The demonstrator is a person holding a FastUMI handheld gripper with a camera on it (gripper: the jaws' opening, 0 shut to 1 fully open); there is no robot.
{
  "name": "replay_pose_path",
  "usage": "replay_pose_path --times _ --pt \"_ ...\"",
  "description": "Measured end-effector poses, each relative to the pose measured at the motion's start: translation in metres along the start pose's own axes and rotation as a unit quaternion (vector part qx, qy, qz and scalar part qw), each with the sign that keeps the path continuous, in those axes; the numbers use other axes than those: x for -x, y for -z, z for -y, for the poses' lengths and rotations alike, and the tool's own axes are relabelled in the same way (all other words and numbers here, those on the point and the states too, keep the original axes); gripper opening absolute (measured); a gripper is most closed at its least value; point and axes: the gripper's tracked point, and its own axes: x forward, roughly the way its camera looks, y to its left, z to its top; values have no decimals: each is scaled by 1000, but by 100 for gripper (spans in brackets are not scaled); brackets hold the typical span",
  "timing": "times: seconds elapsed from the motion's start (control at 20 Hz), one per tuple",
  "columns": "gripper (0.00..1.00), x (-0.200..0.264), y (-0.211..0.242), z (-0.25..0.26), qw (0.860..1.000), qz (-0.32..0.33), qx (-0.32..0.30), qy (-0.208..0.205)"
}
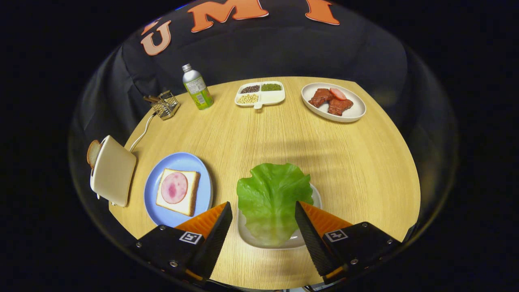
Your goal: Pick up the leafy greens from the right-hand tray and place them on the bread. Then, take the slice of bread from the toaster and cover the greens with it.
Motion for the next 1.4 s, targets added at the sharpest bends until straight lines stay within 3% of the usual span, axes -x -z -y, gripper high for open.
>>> replay_pose_path --times 0.5,0.75,0.95,1.05,1.2,1.4 --pt "90 -48 23 19 997 -58 18 40" --pt "87 -50 18 19 997 -38 48 41" --pt "79 -51 18 17 998 -29 50 37" --pt "68 -50 17 15 997 -22 60 34" --pt "40 -50 18 8 997 -12 75 28" --pt "23 -51 16 7 997 -6 74 31"
